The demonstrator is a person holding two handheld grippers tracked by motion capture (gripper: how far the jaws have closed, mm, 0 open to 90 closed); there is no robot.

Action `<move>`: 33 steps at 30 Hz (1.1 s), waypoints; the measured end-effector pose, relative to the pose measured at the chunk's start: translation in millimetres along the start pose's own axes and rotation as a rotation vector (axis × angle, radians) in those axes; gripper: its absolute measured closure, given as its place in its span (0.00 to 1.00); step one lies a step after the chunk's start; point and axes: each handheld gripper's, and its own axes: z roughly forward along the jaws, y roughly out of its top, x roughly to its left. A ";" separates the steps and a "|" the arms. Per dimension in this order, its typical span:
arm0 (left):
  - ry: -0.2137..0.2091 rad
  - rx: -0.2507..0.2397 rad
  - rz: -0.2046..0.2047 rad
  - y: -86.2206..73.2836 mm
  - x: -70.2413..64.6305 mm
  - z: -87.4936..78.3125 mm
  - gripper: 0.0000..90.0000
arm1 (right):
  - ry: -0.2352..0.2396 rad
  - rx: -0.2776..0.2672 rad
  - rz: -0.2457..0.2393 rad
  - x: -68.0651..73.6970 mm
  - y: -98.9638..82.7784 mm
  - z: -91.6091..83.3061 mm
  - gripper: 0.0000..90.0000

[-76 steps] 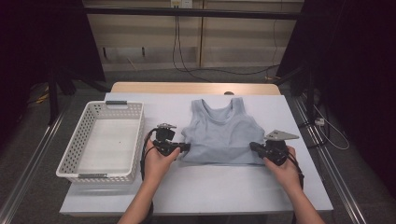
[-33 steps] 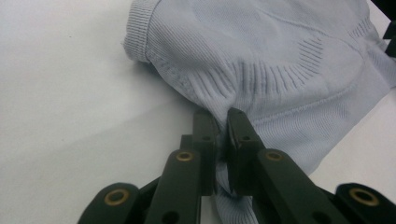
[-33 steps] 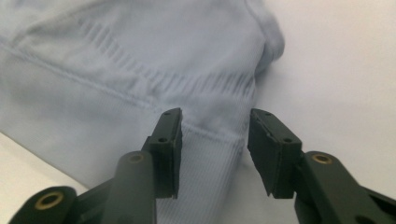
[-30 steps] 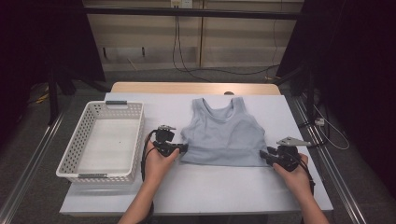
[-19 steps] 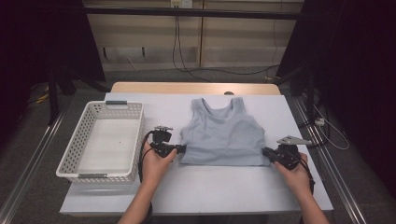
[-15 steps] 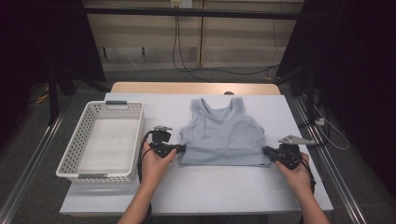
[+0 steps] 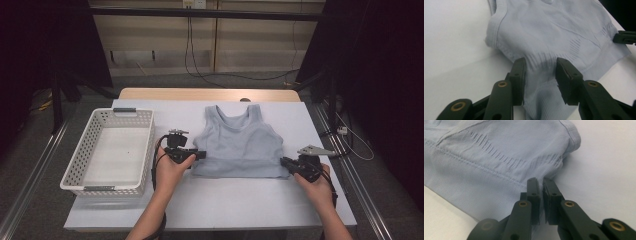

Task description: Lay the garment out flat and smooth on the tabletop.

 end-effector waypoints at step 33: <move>0.076 0.038 -0.006 -4.6 15.0 4.8 0.96 | -0.012 0.005 -0.035 8.2 1.0 0.7 0.95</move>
